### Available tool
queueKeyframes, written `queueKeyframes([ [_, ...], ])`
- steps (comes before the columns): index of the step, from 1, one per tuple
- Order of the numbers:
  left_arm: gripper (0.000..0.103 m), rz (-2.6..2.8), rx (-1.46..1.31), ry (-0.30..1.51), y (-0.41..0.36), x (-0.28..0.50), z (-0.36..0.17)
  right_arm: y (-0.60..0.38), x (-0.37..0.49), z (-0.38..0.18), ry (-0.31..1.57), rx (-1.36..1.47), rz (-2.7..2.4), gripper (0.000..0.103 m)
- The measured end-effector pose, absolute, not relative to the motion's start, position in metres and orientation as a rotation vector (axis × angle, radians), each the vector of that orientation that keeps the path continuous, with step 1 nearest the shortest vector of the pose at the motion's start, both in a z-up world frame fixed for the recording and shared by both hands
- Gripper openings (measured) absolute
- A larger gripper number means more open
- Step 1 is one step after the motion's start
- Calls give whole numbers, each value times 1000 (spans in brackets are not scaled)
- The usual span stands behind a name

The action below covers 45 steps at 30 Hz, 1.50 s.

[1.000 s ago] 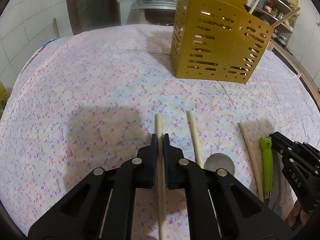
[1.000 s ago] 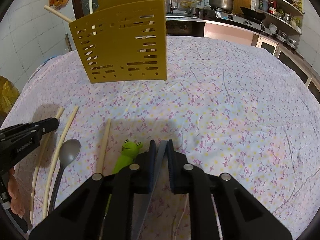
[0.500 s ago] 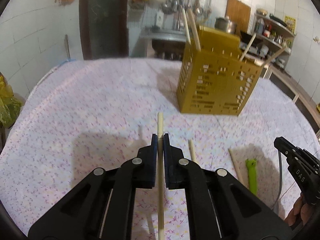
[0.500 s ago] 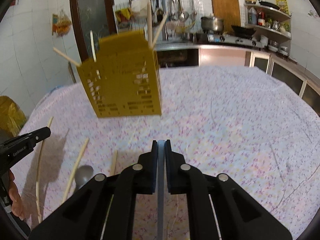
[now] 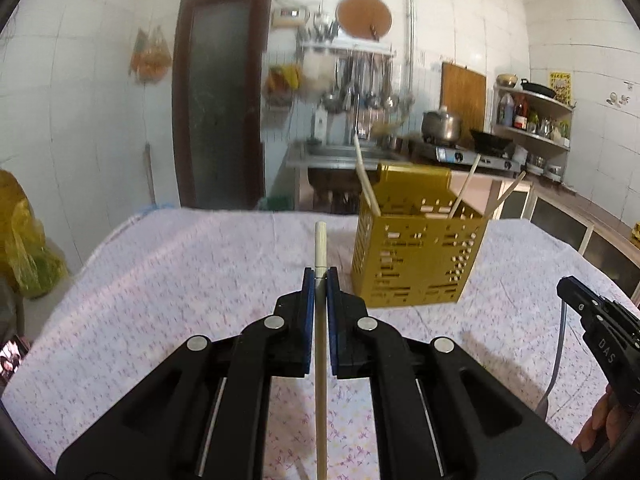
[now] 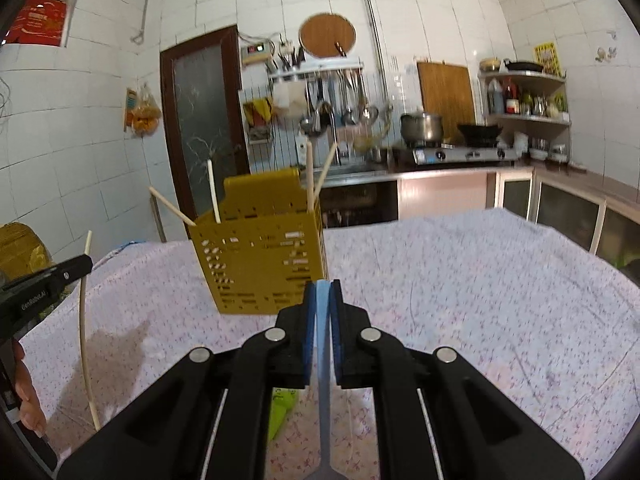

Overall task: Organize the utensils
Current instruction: 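Lift the knife and chopstick upright and carry both over the yellow holder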

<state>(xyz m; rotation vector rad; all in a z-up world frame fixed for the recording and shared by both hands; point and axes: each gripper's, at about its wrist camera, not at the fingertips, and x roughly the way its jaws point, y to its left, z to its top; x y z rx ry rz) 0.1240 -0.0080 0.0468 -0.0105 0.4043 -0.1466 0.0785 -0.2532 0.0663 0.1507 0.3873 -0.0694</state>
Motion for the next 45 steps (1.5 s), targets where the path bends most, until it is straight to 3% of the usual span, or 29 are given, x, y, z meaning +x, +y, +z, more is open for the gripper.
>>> queueKeyframes([
  [28, 5, -180, -23, 295, -19, 114, 79, -252, 64, 104, 287, 145, -61, 7],
  [45, 5, -228, -61, 110, -55, 174, 178, -239, 122, 197, 131, 122, -27, 7],
])
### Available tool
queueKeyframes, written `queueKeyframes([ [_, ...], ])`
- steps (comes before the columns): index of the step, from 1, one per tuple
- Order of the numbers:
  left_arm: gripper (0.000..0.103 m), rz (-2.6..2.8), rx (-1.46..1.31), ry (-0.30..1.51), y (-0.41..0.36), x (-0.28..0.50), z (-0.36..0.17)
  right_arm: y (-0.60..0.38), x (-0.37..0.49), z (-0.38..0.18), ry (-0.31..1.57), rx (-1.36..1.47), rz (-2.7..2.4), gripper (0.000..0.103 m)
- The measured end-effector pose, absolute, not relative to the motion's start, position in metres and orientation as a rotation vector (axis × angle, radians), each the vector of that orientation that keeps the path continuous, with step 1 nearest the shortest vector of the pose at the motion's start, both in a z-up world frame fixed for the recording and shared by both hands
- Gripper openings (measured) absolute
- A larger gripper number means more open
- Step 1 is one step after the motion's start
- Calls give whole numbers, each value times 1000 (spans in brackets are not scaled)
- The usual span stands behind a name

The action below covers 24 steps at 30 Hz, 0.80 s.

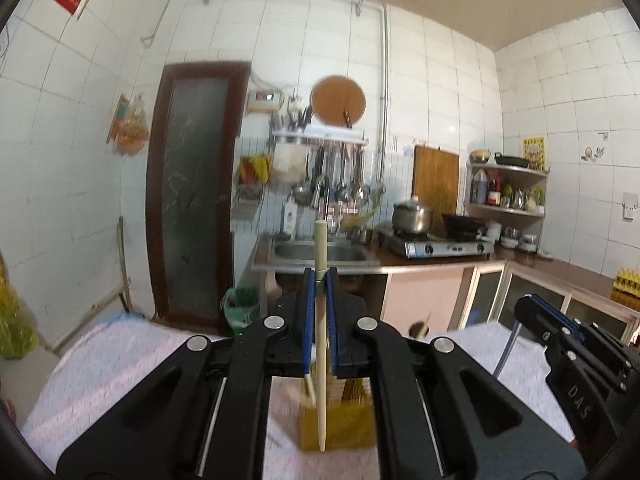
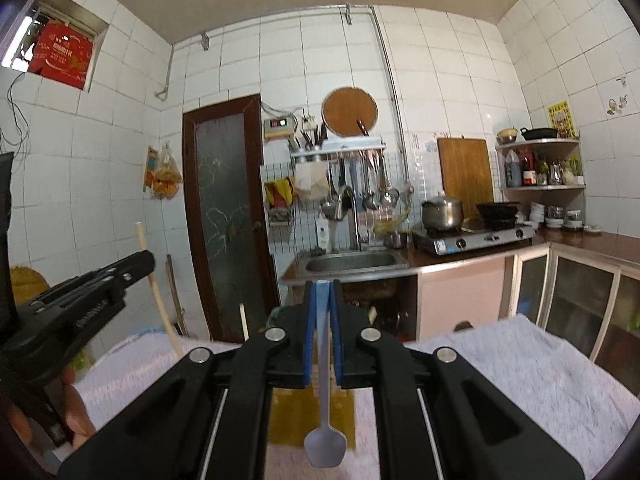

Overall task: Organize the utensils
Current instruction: 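Lift the knife and chopstick upright and carry both over the yellow holder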

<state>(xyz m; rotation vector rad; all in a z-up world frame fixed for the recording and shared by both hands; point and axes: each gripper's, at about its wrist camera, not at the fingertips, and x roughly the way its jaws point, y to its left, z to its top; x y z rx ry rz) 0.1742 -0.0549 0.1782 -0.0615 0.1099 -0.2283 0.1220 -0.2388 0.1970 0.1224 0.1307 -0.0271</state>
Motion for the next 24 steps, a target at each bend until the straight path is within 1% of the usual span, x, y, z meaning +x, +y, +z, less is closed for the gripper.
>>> queueKeyframes([
  [4, 5, -227, -74, 79, -66, 202, 194, -237, 153, 217, 102, 122, -21, 7],
  [7, 5, -228, -78, 74, -77, 229, 193, -238, 175, 221, 98, 116, -23, 7],
  [10, 5, -215, -56, 87, -89, 259, 177, -243, 203, 212, 119, 111, -34, 7],
  [15, 5, -201, -57, 158, -98, 297, 138, -256, 238, 178, 201, 127, -36, 7],
  [20, 5, -191, -40, 199, -99, 307, 114, -260, 248, 150, 270, 118, -31, 7],
  [24, 5, -193, -47, 230, -89, 308, 110, -258, 250, 140, 327, 106, -31, 7],
])
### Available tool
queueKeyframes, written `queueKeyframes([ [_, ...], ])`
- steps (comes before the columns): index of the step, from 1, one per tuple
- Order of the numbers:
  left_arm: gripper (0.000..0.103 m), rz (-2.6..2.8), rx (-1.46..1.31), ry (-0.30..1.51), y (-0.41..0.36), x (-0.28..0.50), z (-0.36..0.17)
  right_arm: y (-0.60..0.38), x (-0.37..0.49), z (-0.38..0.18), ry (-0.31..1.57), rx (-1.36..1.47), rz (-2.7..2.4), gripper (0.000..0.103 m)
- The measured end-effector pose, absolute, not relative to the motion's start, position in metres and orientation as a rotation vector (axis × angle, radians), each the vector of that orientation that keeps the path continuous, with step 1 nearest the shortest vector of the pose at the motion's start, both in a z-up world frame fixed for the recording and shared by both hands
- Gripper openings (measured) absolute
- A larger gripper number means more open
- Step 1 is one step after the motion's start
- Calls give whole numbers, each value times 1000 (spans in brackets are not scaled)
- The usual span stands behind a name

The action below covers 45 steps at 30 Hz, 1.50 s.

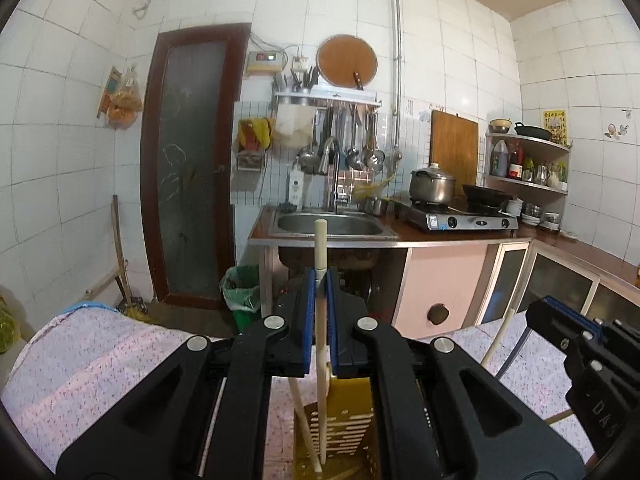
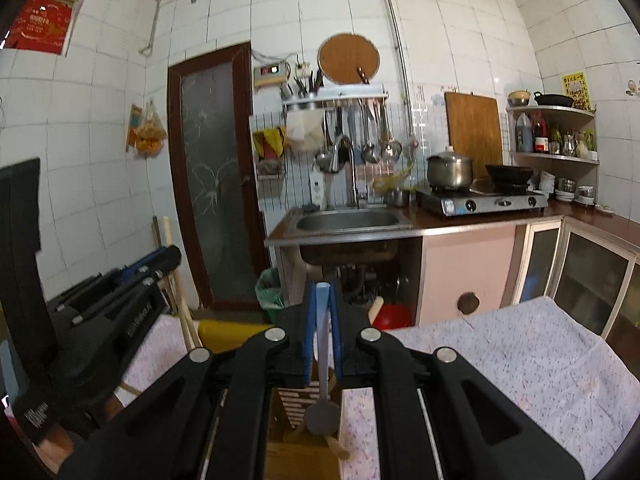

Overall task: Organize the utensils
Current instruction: 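Lift the knife and chopstick upright and carry both over the yellow holder, then open both tools to drop the knife and chopstick into the yellow holder, then grasp the green frog-handled fork with the right tool while the left tool grasps a chopstick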

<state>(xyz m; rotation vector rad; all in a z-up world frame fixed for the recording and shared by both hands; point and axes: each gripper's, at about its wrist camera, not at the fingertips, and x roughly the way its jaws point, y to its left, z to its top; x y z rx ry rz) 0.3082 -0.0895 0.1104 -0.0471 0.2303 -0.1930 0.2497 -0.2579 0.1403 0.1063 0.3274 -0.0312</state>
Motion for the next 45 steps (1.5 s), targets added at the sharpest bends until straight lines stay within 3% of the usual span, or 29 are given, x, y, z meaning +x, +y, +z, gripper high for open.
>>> queueKeyframes([
  [3, 8, -196, -65, 252, -79, 306, 113, -256, 248, 137, 382, 100, -31, 9],
  [5, 30, -189, -78, 273, -70, 301, 114, -257, 244, 139, 404, 96, -41, 27],
  [6, 34, -176, -81, 273, -65, 296, 116, -258, 241, 140, 405, 101, -43, 53],
  [7, 42, -168, -78, 270, -62, 291, 116, -259, 233, 143, 392, 111, -45, 59],
  [9, 52, -155, -64, 262, -56, 277, 120, -260, 219, 148, 378, 100, -57, 59],
  [11, 71, -144, -56, 257, -46, 258, 124, -260, 202, 151, 371, 79, -72, 59],
  [13, 83, -141, -49, 262, -40, 242, 125, -259, 187, 150, 383, 66, -83, 64],
  [17, 95, -125, -18, 295, -29, 210, 116, -256, 159, 133, 440, 58, -104, 66],
  [31, 98, -89, 11, 607, -9, 183, 10, -234, 122, 26, 755, 81, -146, 67],
  [41, 98, -80, 17, 765, -11, 201, -38, -214, 117, 5, 869, 68, -121, 66],
  [44, 98, -92, 0, 798, -13, 204, -45, -210, 118, 0, 887, 68, -108, 63],
  [45, 98, -95, 6, 805, -15, 204, -47, -208, 118, -1, 892, 64, -108, 56],
])
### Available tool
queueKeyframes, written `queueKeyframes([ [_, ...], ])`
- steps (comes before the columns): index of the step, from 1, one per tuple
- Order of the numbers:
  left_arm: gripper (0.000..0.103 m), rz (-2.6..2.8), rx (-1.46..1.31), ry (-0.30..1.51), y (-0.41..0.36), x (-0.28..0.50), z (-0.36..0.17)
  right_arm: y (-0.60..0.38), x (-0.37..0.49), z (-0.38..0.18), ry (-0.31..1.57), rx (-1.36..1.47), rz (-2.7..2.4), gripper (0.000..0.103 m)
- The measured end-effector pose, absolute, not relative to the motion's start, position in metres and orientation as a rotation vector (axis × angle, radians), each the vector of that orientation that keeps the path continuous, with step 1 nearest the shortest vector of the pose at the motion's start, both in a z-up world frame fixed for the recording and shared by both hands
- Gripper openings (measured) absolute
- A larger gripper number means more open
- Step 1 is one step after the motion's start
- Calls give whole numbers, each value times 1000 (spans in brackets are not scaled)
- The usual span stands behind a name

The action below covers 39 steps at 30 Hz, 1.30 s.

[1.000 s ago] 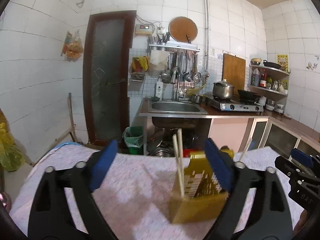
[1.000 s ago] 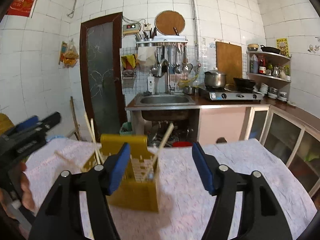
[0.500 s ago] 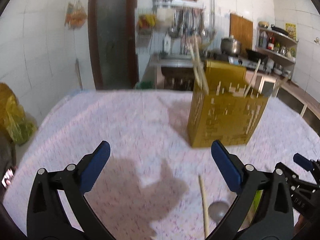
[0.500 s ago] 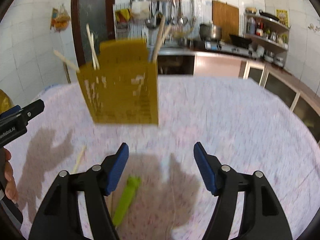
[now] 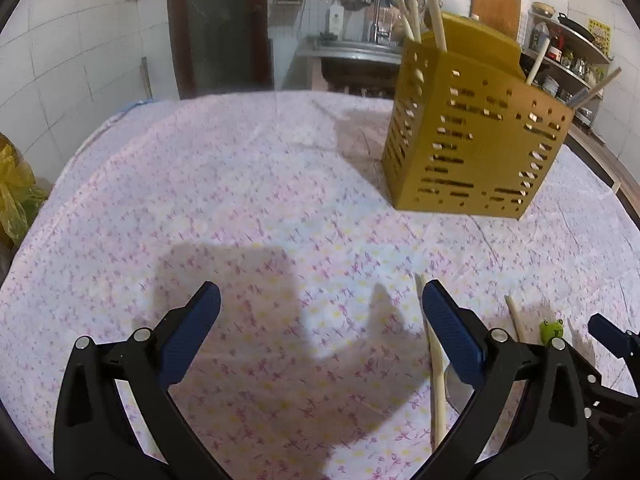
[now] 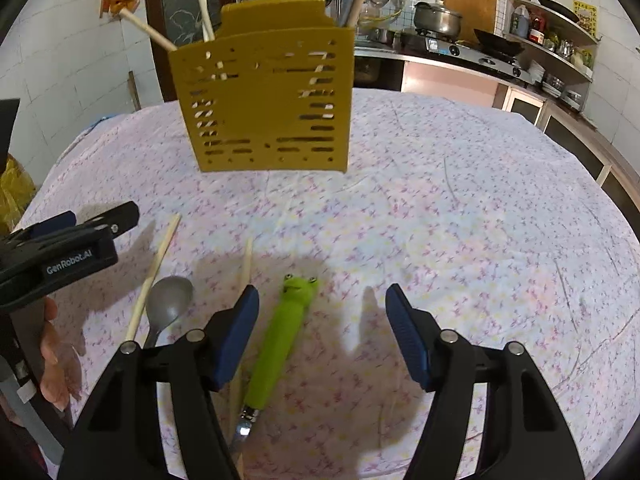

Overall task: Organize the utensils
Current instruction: 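Grasp the green frog-handled fork with the right tool while the left tool grasps a chopstick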

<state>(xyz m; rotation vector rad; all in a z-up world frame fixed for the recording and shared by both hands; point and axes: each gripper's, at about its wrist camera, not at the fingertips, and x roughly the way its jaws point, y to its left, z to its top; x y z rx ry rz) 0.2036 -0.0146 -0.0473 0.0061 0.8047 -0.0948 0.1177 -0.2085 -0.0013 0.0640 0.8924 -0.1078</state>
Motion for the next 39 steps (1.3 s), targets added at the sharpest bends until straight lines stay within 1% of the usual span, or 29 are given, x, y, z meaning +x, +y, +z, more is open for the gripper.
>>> queueKeyframes([
  [1, 98, -97, 15, 805, -16, 203, -48, -208, 118, -4, 899, 66, -101, 52],
  [2, 98, -101, 27, 806, -19, 203, -49, -208, 118, -5, 904, 75, -94, 50],
  [3, 98, -105, 38, 809, -21, 203, -50, -208, 119, -8, 912, 89, -88, 46],
  [5, 98, -112, 44, 814, -25, 203, -50, -209, 119, -12, 923, 109, -76, 44],
  [6, 98, -117, 42, 818, -26, 203, -51, -210, 118, -12, 920, 111, -75, 41],
  [7, 98, -119, 38, 821, -26, 203, -52, -210, 117, -12, 919, 113, -69, 35],
  [9, 98, -125, 34, 831, -26, 205, -53, -210, 119, -11, 921, 118, -55, 27],
  [10, 98, -126, 35, 833, -27, 205, -53, -210, 120, -11, 924, 116, -47, 25],
  [15, 98, -135, 46, 842, -30, 204, -54, -231, 129, -9, 948, 170, 9, 25],
  [22, 98, -145, 57, 875, -36, 209, -59, -254, 158, -10, 985, 165, 48, 24],
  [31, 97, -143, 74, 903, -43, 211, -65, -240, 156, -12, 937, 62, -32, 25],
  [34, 93, -148, 76, 907, -45, 210, -64, -242, 148, -11, 934, 80, -53, 28],
  [36, 88, -154, 87, 913, -49, 210, -65, -241, 145, -11, 931, 80, -67, 29],
  [38, 78, -159, 105, 910, -54, 209, -65, -241, 144, -11, 930, 73, -74, 29],
  [39, 75, -170, 114, 910, -57, 209, -64, -241, 143, -11, 929, 73, -76, 29],
])
